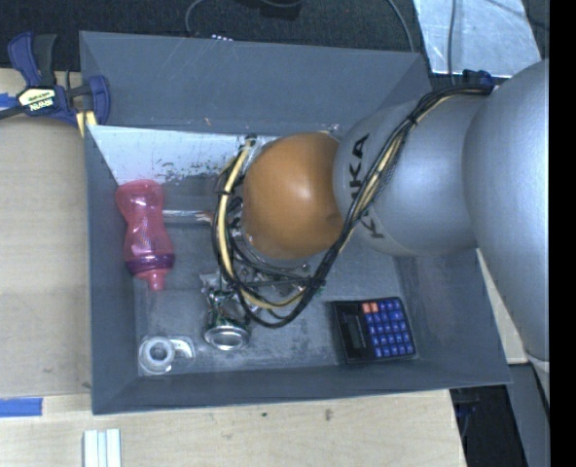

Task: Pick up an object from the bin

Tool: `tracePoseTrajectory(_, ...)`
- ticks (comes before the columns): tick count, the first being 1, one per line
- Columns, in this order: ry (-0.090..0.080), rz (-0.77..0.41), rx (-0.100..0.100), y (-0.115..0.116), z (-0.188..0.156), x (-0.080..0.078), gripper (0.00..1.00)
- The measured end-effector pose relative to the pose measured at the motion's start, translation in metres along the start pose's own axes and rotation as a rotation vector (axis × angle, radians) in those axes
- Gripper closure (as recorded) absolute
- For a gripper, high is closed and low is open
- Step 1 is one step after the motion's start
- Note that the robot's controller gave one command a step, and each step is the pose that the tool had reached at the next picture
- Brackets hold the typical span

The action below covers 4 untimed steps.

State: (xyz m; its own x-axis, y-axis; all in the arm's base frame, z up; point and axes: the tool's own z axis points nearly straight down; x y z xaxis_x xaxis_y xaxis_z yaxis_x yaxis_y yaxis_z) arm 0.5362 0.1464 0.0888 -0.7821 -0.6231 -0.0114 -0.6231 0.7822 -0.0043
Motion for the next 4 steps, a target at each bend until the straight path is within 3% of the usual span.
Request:
tracePoseTrajectory(1,0.0,0.0,0.0,0.0,0.0,0.0,1.0)
tracePoseTrajectory(2,0.013,-0.004,-0.006,0.001,-0.031,0.003,1.0)
tracePoseTrajectory(3,-0.007,0.0,0.003,-0.012,-0.055,-0.008,1.0)
tracePoseTrajectory(4,0.006,0.077,-0.003,-0.018,-0.197,-0.001,1.0)
